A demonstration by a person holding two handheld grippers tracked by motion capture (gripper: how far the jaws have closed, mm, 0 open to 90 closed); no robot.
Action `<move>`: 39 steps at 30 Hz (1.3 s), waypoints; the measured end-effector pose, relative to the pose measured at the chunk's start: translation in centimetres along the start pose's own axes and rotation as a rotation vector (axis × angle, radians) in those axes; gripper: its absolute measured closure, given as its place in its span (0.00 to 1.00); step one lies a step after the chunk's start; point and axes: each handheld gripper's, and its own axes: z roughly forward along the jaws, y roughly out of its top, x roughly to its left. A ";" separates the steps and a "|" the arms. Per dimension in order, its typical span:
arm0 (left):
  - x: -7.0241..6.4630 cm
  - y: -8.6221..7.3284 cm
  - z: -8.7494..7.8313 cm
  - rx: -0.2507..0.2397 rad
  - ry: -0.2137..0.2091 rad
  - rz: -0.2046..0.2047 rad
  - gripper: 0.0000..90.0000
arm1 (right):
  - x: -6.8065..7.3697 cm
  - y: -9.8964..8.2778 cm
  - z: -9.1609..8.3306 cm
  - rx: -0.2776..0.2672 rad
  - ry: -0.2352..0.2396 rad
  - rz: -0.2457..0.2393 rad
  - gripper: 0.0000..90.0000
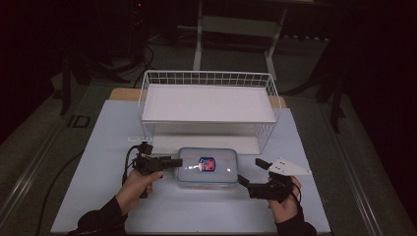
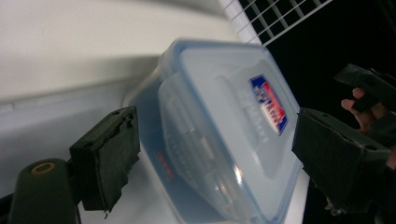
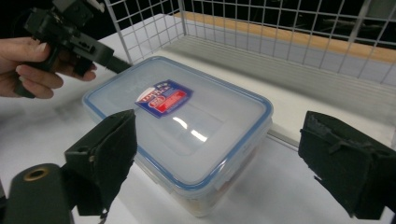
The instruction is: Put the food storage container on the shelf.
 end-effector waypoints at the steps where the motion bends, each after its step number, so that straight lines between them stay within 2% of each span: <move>1: 0.2 0.0 0.1 0.004 0.000 -0.005 0.20 | 0.0 0.0 0.0 0.003 -0.002 0.005 0.12; 3: 0.4 0.0 0.3 0.009 -0.016 -0.036 0.26 | -0.1 -0.1 0.1 0.004 -0.005 0.003 0.12; 5: 0.4 -0.1 0.4 0.024 -0.016 -0.027 0.29 | -0.1 -0.1 0.1 0.005 -0.007 0.003 0.12; 7: 0.4 -0.1 0.7 0.054 -0.020 -0.044 0.31 | 0.0 -0.2 0.3 0.022 -0.024 -0.004 0.12; 10: 0.6 -0.2 1.2 0.106 -0.024 -0.059 0.34 | 0.0 -0.2 0.5 0.031 -0.027 -0.002 0.12; 11: 0.6 -0.2 1.2 0.106 -0.024 -0.059 0.38 | 0.0 -0.2 0.5 0.031 -0.027 -0.002 0.12; 12: 0.7 -0.2 1.2 0.102 -0.050 -0.060 0.38 | 0.0 -0.2 0.6 0.035 -0.023 0.001 0.12; 13: 0.8 -0.2 1.2 0.100 -0.052 -0.064 0.45 | 0.0 -0.3 0.6 0.038 -0.018 0.005 0.12; 15: 1.1 -0.2 1.0 0.096 -0.071 -0.091 0.47 | -0.2 -0.3 0.7 0.037 -0.013 0.020 0.14; 17: 1.2 -0.2 0.9 0.091 -0.089 -0.095 0.50 | -0.3 -0.4 0.8 0.048 -0.002 0.034 0.15; 23: 0.7 -0.7 0.3 0.069 -0.098 -0.026 0.54 | -0.9 -0.8 1.6 0.086 0.019 0.069 0.17; 26: 0.4 -1.1 0.0 0.056 -0.113 0.004 0.56 | -1.2 -0.9 2.0 0.095 0.044 0.112 0.20; 27: 0.3 -1.2 -0.1 0.056 -0.112 0.008 0.57 | -1.2 -1.0 2.1 0.096 0.051 0.121 0.20; 32: -0.4 -1.6 -0.5 0.058 -0.107 0.080 0.58 | -1.5 -1.2 2.8 0.145 0.066 0.132 0.29; 35: -0.6 -1.8 -0.8 0.062 -0.118 0.114 0.59 | -2.0 -1.5 3.1 0.168 0.096 0.175 0.31; 39: -0.7 -2.1 -1.0 0.068 -0.128 0.122 0.61 | -2.5 -1.9 3.4 0.197 0.141 0.222 0.34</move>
